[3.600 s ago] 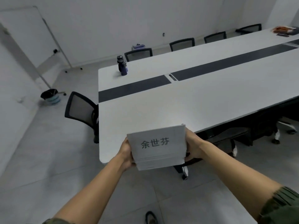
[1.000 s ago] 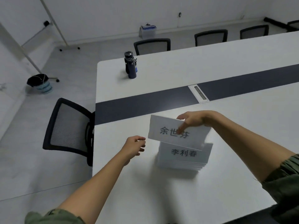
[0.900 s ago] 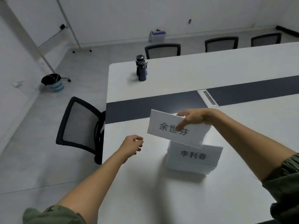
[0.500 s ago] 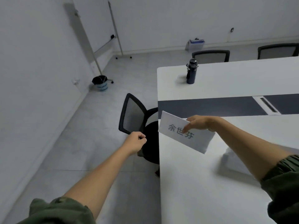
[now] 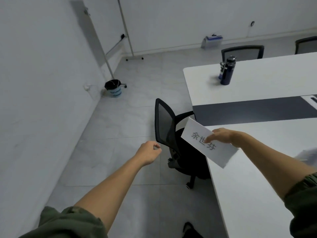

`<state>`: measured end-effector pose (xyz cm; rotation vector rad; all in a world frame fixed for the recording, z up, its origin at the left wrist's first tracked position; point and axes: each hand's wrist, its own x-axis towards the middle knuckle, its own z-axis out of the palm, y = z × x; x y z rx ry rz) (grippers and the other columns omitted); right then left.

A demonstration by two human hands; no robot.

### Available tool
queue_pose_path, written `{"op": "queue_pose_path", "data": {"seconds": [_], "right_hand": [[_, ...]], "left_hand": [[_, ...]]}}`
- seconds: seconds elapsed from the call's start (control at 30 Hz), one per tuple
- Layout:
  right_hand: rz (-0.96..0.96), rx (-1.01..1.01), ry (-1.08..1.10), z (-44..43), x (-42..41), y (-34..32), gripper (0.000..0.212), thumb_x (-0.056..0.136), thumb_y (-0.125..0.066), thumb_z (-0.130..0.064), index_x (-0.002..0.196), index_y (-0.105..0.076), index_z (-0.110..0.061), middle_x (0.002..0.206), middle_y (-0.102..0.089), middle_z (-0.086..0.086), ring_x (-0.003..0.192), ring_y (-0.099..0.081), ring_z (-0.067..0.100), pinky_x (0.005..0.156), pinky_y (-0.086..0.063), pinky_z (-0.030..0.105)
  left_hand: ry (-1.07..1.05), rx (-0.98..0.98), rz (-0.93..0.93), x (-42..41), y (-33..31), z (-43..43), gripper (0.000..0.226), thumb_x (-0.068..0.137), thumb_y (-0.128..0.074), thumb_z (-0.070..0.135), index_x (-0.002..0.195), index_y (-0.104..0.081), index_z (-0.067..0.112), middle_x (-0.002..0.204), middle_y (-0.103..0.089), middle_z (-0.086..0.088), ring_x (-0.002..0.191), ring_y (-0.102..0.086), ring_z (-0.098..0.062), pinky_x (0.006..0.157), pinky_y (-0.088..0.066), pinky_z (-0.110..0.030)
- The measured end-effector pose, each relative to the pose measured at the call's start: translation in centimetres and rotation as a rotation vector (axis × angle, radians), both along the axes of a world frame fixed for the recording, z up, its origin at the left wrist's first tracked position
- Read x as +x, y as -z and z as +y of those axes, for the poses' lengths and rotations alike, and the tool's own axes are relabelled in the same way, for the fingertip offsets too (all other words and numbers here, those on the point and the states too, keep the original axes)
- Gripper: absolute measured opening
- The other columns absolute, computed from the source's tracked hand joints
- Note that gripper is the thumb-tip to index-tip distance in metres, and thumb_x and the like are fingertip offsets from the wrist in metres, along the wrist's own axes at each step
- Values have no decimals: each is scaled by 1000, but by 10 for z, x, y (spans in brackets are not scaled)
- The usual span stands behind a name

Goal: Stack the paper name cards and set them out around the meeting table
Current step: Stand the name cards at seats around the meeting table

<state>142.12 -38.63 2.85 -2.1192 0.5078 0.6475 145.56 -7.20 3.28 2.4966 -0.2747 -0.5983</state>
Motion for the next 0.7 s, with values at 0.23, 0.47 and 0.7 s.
{"op": "queue_pose_path", "data": {"seconds": [0.23, 0.47, 0.7], "right_hand": [[0, 39, 148, -9, 90, 28, 31, 82, -73, -25, 107, -66, -9, 97, -73, 15, 88, -71, 35, 80, -58, 41], [22, 46, 286, -32, 172, 28, 33, 80, -74, -24, 108, -69, -9, 94, -74, 14, 84, -72, 33, 76, -59, 39], [37, 26, 432, -57, 210, 19, 16, 84, -71, -22, 96, -68, -12, 95, -72, 14, 81, -70, 32, 75, -58, 38]], "left_hand": [[129, 7, -24, 115, 9, -21, 31, 96, -54, 26, 124, -61, 15, 116, -64, -6, 105, -60, -21, 92, -49, -31], [259, 22, -9, 234, -2, -56, 34, 97, -53, 28, 127, -60, 14, 125, -62, -5, 113, -58, -21, 97, -47, -33], [424, 9, 6, 321, 1, -105, 32, 95, -55, 27, 124, -63, 14, 119, -65, -6, 107, -60, -20, 85, -42, -22]]}}
